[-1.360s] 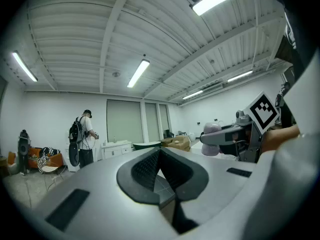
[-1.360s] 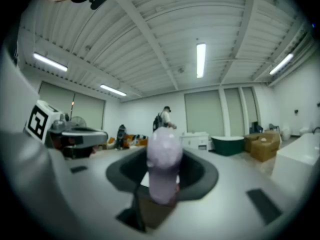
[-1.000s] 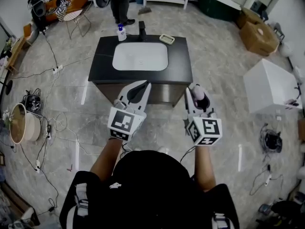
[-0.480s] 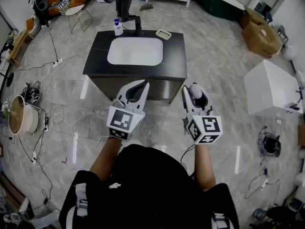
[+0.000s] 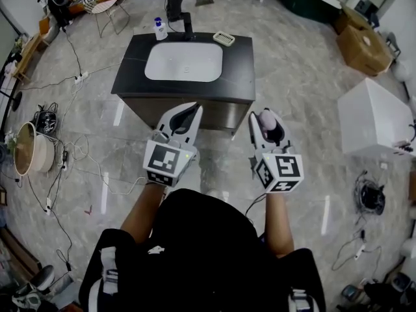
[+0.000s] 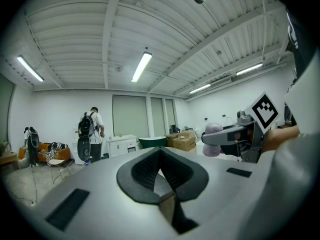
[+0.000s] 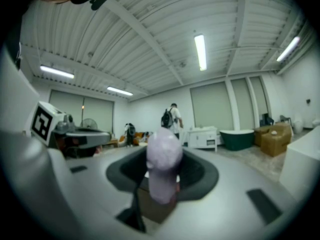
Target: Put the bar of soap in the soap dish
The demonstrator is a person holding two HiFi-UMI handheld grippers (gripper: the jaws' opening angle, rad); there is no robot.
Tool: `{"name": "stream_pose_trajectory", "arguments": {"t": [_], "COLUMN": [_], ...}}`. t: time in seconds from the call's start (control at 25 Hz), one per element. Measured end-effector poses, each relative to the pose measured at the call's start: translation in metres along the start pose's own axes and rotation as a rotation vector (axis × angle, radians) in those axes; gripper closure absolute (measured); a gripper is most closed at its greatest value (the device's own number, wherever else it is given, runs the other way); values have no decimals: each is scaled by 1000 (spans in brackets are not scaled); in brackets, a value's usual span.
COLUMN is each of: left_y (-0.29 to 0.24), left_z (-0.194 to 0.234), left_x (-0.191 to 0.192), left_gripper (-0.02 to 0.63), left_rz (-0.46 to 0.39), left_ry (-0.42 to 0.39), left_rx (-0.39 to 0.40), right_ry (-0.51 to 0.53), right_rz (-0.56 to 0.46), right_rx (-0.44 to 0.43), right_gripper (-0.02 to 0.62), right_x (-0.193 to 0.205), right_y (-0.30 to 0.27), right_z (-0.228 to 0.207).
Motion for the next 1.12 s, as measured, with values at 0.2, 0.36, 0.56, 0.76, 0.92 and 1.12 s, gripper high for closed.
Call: {"name": "stream_pose_trajectory", "arguments": {"t": [0.2, 0.36, 0.56, 0.76, 0.92, 1.12], "left_y": [-17, -37, -71, -109, -136, -162], "left_z": [9, 23, 50, 88, 124, 172], "left_x": [-1, 1, 3, 1, -3, -7], "left_gripper": [581, 581, 581, 581, 581, 581], "left_rz": [-7, 6, 15, 22, 28, 32], "left_ry": [0, 4, 21, 17, 22, 36], "left_rx": [-2, 4, 14, 26, 32, 26], "right_ry": [11, 19, 22, 20, 16, 22], "right_rz": [10, 18, 33, 51, 59, 61], "right_rx": [-2, -7, -1, 8, 14, 12], "right_gripper": [419, 419, 419, 419, 419, 420], "right_x": [-2, -6, -11, -23, -37, -55], "right_y": [-16, -37, -76, -126, -170, -221], "right_z": [-10, -15, -26, -39, -45, -44]}}
Point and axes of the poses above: the fingertips, and each gripper's own axes: y backward along the fingers, z to its left, x out of its underside, the point moved 2 cm from there along y, backward along the fingers, and after that the axes turned 9 degrees about z, right-handed, at the moved point
